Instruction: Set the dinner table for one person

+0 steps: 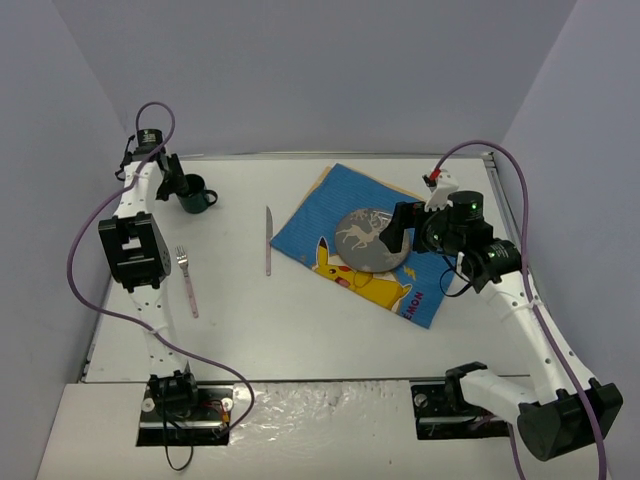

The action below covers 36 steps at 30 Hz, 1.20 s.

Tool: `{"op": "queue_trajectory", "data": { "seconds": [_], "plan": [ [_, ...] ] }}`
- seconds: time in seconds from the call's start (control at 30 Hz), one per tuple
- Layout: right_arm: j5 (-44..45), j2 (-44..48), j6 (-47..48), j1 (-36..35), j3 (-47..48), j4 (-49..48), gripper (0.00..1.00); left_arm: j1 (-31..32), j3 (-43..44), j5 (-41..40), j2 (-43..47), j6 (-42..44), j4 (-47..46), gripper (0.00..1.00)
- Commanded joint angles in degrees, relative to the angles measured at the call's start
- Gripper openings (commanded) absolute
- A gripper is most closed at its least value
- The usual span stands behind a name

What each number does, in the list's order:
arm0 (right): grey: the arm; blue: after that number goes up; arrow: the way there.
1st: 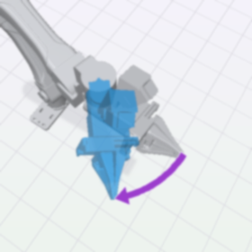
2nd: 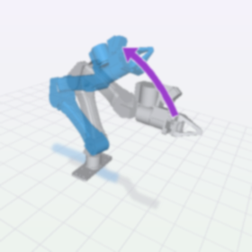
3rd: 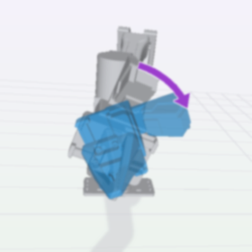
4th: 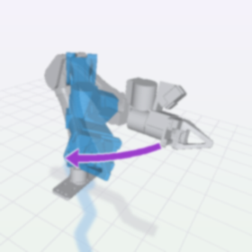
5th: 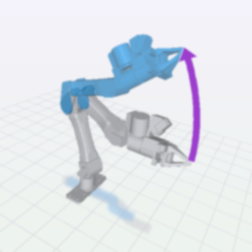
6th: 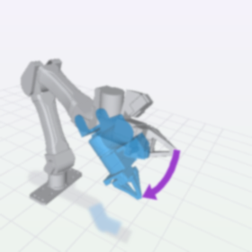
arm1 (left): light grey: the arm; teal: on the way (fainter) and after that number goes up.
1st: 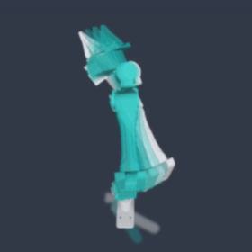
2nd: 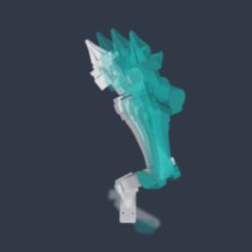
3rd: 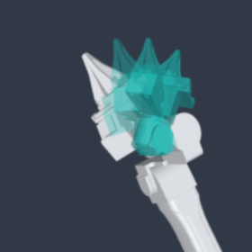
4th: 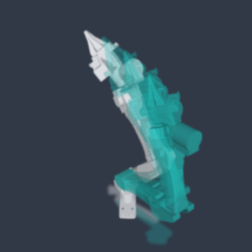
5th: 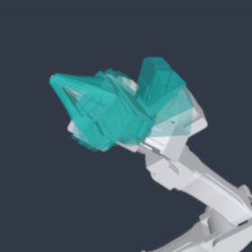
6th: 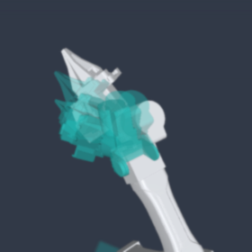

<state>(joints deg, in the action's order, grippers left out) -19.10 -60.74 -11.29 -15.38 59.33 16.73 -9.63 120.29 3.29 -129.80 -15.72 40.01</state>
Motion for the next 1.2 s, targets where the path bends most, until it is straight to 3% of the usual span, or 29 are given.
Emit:
{"op": "queue_trajectory", "data": {
  "seconds": [0.0, 0.23, 0.43, 0.8, 0.9, 0.97, 1.0, 1.17],
  "plan": [
    [0.04, -1.26, -0.67, -0.09, 0.53, -2.76, 0.99, -0.56, 7.66, 0.75, -0.24, 0.62, -1.39, 0.38],
    [0.37, -3.07, -0.40, -0.18, 1.75, -2.84, 0.99, -0.47, 12.14, 1.91, -3.61, 1.66, -0.55, 0.15],
    [-0.42, -3.86, -0.13, -0.45, 1.94, -2.85, 0.99, -0.47, 10.29, 3.48, -3.70, 2.71, -1.70, 0.13],
    [-1.46, -4.39, 0.21, -1.23, 2.65, -2.84, 0.99, -0.47, 7.79, 4.73, -4.40, 3.59, -2.04, 0.20],
    [-1.46, -4.23, 0.12, -1.41, 2.55, -2.84, 0.99, -0.47, 7.59, 4.64, -4.23, 3.67, -1.93, 0.17],
    [-1.55, -4.21, 0.06, -1.73, 2.55, -2.84, 0.99, -0.44, 7.21, 4.87, -3.51, 3.91, -2.26, 0.03],
    [-1.55, -4.21, 0.11, -1.95, 2.55, -2.84, 0.99, -0.40, 7.03, 5.14, -2.93, 4.00, -2.49, 0.01],
    [-0.23, -5.58, 1.98, -4.09, 3.51, -2.93, 0.99, 0.04, 5.44, 5.95, 0.50, 5.35, -2.17, 0.00]
  ]
}}
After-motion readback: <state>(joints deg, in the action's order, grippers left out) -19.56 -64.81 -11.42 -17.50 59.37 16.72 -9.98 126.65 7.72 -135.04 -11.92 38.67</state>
